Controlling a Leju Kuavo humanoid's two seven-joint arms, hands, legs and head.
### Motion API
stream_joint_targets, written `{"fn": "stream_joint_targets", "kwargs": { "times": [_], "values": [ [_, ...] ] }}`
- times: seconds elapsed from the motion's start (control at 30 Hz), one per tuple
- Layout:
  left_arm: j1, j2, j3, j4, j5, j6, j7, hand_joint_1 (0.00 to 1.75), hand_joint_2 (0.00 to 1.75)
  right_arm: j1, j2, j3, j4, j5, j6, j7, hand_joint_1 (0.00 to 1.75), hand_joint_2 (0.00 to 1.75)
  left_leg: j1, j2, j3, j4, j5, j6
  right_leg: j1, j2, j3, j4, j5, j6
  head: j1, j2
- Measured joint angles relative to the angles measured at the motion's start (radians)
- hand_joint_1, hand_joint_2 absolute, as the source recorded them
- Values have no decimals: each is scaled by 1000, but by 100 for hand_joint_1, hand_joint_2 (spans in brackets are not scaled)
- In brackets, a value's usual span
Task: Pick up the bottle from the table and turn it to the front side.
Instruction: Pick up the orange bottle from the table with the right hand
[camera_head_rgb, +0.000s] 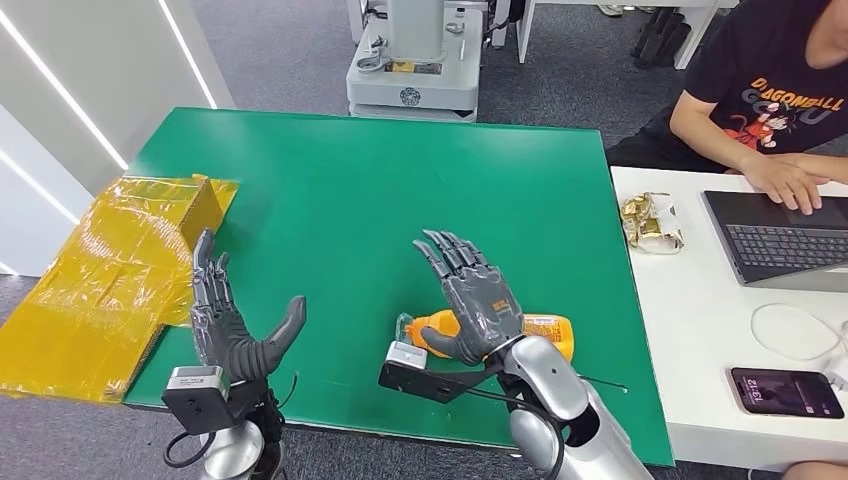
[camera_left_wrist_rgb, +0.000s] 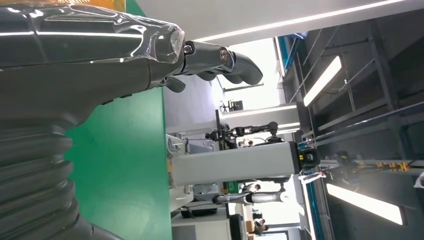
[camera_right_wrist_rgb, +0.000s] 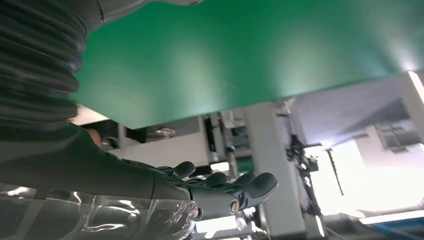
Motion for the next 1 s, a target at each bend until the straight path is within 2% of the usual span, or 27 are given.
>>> {"fn": "stream_joint_targets", "kwargs": {
  "times": [0.3,1.0],
  "values": [
    [-1,0,-9,0,1,-9,13,0,175,1,-43,-26,45,-29,47,45,0,175,0,0,0,0,0,0,0,0,0,0,0,0,0,0],
    [7,0,-30,1,8,1,14,0,175,4,-61,-95,246,-113,59,3,0,175,0,0,0,0,0,0,0,0,0,0,0,0,0,0]
  ]
}}
